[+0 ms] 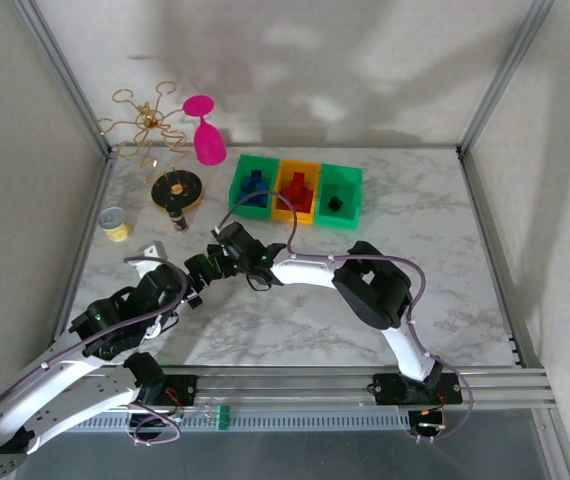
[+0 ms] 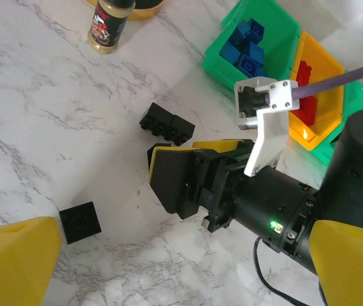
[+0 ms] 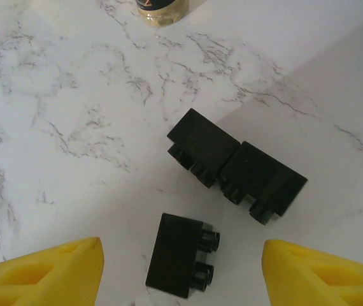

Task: Sort the legos into containers by color
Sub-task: Pick up the lego from the center of the table, then place the lego in the container.

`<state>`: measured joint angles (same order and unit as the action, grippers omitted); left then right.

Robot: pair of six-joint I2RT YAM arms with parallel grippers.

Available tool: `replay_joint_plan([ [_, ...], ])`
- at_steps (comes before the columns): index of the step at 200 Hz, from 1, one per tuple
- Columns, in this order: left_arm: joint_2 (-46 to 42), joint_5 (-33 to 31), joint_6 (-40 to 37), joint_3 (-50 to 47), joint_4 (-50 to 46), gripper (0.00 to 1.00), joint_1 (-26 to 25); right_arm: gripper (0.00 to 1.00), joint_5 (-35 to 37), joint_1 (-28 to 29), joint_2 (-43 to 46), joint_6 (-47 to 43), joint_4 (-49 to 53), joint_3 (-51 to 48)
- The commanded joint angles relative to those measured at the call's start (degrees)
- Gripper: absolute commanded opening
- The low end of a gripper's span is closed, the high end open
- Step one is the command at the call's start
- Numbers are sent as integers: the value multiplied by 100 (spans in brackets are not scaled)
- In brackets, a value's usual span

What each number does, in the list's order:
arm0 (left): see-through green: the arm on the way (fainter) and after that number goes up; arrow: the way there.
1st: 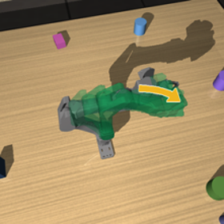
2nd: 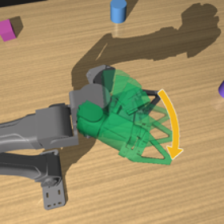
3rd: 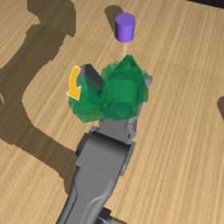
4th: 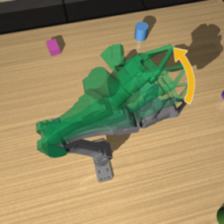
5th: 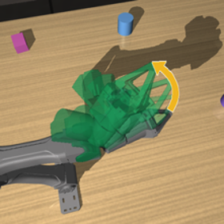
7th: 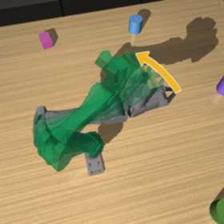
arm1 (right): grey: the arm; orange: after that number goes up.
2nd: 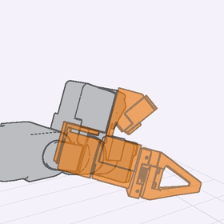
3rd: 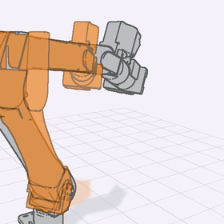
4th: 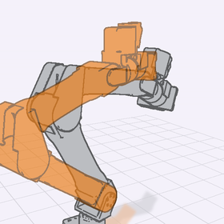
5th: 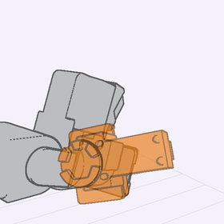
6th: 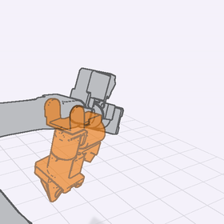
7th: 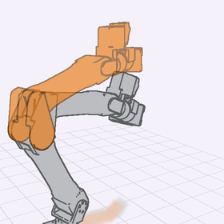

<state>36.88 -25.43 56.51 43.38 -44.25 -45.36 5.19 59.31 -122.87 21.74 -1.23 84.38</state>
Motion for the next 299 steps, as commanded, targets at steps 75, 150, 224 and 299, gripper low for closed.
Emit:
replay_joint_plan([
  [75, -89, -279, 528, -167, -216, 100, 73, 49, 314, 89, -686, -214, 433, 668],
  [150, -90, -175, 510, -233, -98, 100, 80, 28, 292, 89, -264, -191, 517, 393],
  [224, 43, 110, 253, -94, 290, 100, 89, 24, 255, -208, 1347, 180, 401, -908],
  [299, 759, 745, -570, -62, 1684, 100, 99, 25, 596, -1534, 2869, 188, 718, -1901],
])
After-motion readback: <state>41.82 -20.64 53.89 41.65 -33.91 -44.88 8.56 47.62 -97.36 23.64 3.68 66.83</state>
